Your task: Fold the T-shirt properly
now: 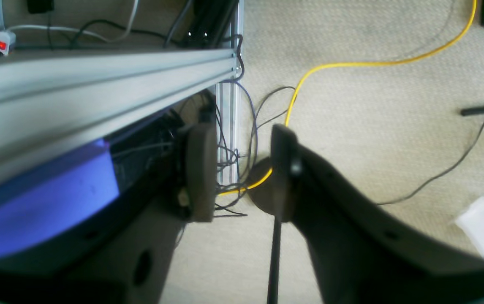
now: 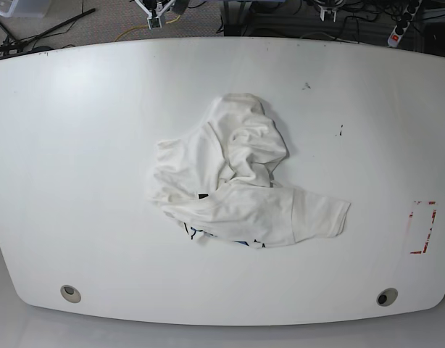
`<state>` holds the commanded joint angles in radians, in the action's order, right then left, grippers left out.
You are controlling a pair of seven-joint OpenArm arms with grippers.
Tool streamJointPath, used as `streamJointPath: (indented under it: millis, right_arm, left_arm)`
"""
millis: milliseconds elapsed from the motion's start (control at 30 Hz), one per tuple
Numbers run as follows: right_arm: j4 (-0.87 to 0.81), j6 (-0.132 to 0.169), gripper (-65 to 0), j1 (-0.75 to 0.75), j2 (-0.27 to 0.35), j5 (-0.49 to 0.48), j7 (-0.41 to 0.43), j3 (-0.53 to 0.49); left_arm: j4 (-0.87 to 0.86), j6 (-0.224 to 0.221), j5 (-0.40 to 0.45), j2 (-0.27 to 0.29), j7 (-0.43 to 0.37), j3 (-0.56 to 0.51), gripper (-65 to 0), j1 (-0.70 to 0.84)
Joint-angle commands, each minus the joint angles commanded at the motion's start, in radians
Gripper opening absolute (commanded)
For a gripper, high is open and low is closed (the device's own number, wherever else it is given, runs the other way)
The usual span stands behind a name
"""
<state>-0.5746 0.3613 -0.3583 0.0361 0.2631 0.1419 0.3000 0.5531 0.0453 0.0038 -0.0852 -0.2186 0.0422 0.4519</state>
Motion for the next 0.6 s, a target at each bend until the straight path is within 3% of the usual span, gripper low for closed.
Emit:
streamJointPath:
  millis: [333,600]
  right_arm:
    - [-0.029,0.002,-45.5,-0.025,-0.002,-0.002,0.0,0.0]
    - [-0.175,0.006,-45.5,-0.11,-0.025,-0.002,-0.002,0.0]
  left_arm:
    - [0.014,0.0,-0.002,0.002,0.0,0.0,-38.1,0.009]
    - [0.269,0.0,-0.08,-0.005,0.009,0.0,-38.1,0.149]
